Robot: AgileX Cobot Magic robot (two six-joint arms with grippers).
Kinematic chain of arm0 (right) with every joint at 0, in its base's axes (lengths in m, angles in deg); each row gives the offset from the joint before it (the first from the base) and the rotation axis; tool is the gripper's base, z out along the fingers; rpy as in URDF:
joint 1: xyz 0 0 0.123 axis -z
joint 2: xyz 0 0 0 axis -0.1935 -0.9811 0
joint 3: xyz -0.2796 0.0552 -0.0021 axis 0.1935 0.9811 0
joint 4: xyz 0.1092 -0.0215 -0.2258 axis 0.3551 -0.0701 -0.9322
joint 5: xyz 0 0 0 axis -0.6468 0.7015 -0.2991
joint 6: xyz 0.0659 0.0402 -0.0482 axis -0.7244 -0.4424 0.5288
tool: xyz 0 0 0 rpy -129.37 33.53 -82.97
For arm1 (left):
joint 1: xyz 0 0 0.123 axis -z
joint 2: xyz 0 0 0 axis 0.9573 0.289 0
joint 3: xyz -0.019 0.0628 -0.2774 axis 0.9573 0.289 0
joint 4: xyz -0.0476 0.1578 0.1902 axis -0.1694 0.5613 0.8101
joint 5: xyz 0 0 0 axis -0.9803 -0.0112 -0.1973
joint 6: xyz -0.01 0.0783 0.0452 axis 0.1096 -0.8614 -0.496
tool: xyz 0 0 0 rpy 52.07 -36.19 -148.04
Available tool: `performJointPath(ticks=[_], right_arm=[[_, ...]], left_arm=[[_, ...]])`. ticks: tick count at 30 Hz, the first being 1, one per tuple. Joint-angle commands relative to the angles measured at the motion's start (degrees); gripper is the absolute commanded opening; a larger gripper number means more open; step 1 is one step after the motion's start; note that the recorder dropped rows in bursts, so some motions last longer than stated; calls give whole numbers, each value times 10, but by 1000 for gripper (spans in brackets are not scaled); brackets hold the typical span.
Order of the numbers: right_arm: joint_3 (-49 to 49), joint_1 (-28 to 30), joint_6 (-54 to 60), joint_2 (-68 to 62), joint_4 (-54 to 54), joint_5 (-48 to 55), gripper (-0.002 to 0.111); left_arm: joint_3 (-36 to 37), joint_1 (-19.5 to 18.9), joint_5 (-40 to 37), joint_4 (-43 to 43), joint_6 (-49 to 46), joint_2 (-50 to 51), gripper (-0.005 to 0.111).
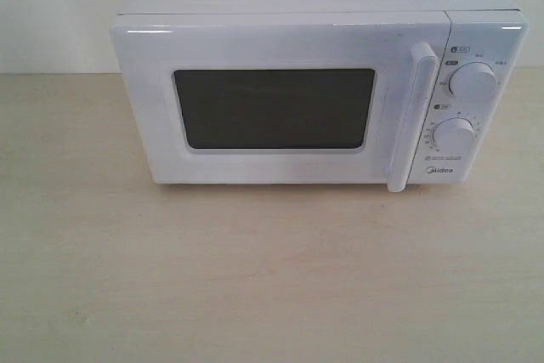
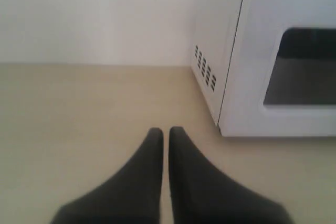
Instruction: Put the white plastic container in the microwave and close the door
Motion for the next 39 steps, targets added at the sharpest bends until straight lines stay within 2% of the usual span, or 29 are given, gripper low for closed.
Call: performJointPath(ticks=[1, 19, 23, 30, 33, 36, 39], right_arm=[[2, 2, 4, 4, -1, 1, 0], [2, 2, 3, 4, -1, 1, 0], [2, 2, 60, 4, -1, -18, 0], [2, 9, 64, 6, -1, -40, 0], [5, 48, 0, 30, -1, -15, 0], [17, 118, -74, 65, -1, 39, 0], [48, 209, -80, 114, -1, 137, 0]], left_arm=[[2, 4, -36, 12, 14, -2, 4], [2, 4, -36, 12, 14, -2, 4], [2, 4, -36, 12, 14, -2, 4], [2, 4, -36, 12, 14, -2, 4], [2, 4, -36, 12, 14, -2, 4], [2, 4, -36, 12, 14, -2, 4], [2, 4, -36, 12, 14, -2, 4]])
